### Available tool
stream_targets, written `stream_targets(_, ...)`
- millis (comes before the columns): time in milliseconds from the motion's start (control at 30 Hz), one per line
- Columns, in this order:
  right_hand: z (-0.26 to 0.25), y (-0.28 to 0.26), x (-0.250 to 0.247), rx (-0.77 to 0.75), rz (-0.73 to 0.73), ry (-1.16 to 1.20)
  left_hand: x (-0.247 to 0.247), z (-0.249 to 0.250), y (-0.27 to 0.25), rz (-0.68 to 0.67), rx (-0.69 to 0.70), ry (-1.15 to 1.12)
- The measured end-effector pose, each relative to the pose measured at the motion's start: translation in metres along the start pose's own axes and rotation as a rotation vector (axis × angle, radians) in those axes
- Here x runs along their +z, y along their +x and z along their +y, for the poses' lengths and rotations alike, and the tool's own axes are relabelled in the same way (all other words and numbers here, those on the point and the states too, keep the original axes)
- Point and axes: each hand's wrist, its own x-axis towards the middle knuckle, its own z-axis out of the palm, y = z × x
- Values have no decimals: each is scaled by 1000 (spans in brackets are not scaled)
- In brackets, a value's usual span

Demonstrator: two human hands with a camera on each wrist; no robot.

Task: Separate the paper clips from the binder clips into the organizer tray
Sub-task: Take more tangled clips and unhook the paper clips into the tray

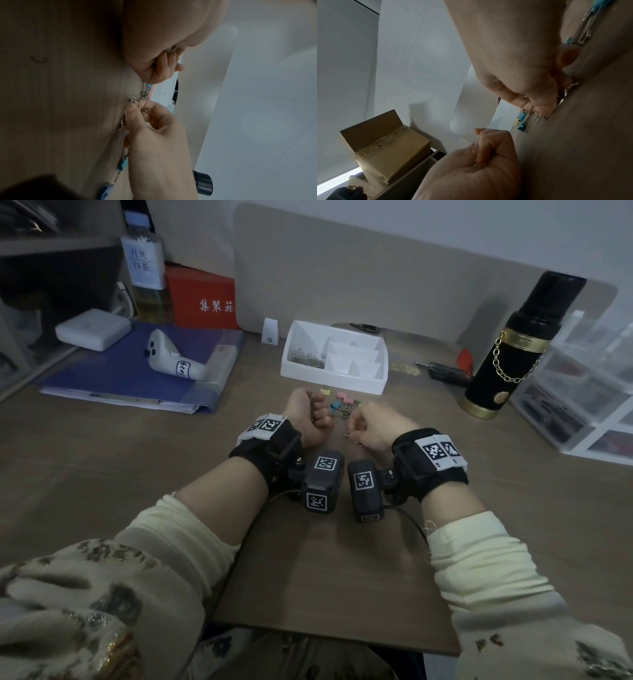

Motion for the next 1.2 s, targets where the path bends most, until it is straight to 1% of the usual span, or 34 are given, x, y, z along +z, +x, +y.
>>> stream_targets(267,-3,-1,0,28,-10,-30,4,-1,0,-5,-10,-2)
stream_targets(400,-3,-2,-1,72,4,5,6,-2,1,-4,-21,6)
stream_targets(600,-6,-4,-9,107,118,122,9,-2,-1,32,-33,-1)
stream_targets(767,-9,-1,-16,126,272,201,11,-3,-3,69,-26,7)
stream_targets(833,-11,-1,-19,100,334,226,11,-4,-2,70,-31,-7)
stream_targets(933,-15,-2,-21,16,386,267,12,-4,-2,44,-68,-60)
stream_targets(1033,-22,-1,-19,-65,391,358,13,-6,-1,1,-140,-83)
stream_targets(1100,-23,0,-17,-91,379,384,15,-7,-4,-33,-184,-98)
stream_targets(1200,-23,0,-15,-104,362,388,16,-10,-6,-71,-175,-66)
